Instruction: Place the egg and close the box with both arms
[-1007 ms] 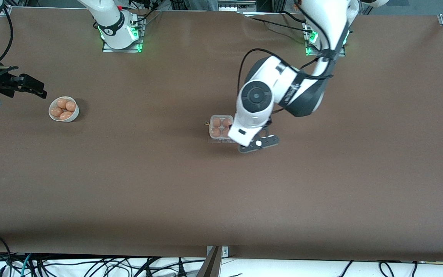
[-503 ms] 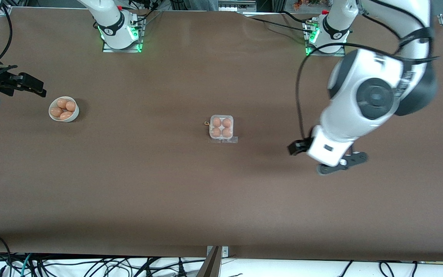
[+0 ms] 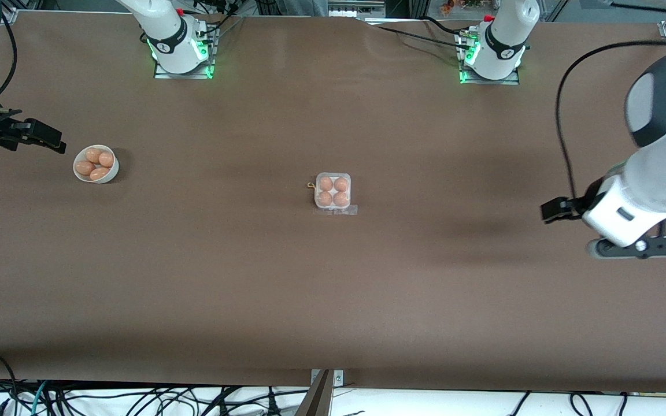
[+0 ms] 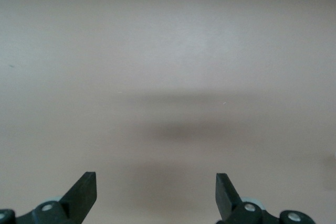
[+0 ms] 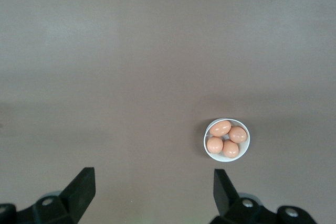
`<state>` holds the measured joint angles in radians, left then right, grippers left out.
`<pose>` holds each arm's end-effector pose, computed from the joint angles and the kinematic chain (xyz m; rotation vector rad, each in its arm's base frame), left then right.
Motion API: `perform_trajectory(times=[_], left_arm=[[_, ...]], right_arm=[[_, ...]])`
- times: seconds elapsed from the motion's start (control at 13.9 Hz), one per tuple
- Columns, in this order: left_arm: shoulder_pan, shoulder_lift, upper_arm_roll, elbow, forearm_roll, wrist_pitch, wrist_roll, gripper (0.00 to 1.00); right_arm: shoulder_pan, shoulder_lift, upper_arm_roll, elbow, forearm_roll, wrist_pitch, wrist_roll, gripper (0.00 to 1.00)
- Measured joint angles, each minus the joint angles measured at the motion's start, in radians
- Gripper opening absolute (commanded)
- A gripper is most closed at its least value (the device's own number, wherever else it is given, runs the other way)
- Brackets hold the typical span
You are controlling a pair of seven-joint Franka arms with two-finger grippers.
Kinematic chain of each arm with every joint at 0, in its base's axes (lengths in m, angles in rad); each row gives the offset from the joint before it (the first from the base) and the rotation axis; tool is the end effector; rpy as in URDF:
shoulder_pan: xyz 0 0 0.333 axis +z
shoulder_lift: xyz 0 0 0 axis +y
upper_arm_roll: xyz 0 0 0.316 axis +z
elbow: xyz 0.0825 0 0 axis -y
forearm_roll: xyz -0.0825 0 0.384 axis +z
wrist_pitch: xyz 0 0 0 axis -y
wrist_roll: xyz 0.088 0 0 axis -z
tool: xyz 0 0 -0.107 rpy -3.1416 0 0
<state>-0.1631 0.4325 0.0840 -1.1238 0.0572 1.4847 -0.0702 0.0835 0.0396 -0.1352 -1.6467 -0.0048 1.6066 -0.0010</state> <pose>0.6673 -0.0596 0.5615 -3.0425 0.0189 0.0955 0.5643 -0.0284 0.5697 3.1301 -0.0790 -0.1246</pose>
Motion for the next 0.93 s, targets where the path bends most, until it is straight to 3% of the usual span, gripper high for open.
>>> perform_trajectory(times=[0.14, 0.5, 0.93], left_arm=[[0.033, -0.064, 0.001, -0.041, 0.004, -0.016, 0.068, 1.00], [0.074, -0.209, 0.000, -0.222, -0.027, 0.041, 0.096, 1.00], [0.080, -0.277, -0.006, -0.375, -0.071, 0.128, 0.096, 1.00]], right_arm=[[-0.027, 0.000, 0.032, 0.001, 0.000, 0.000, 0.000, 1.00], [-0.028, 0.000, 0.046, 0.001, 0.000, -0.028, 0.004, 1.00], [-0.029, -0.005, 0.046, 0.009, 0.000, -0.103, 0.004, 1.00]])
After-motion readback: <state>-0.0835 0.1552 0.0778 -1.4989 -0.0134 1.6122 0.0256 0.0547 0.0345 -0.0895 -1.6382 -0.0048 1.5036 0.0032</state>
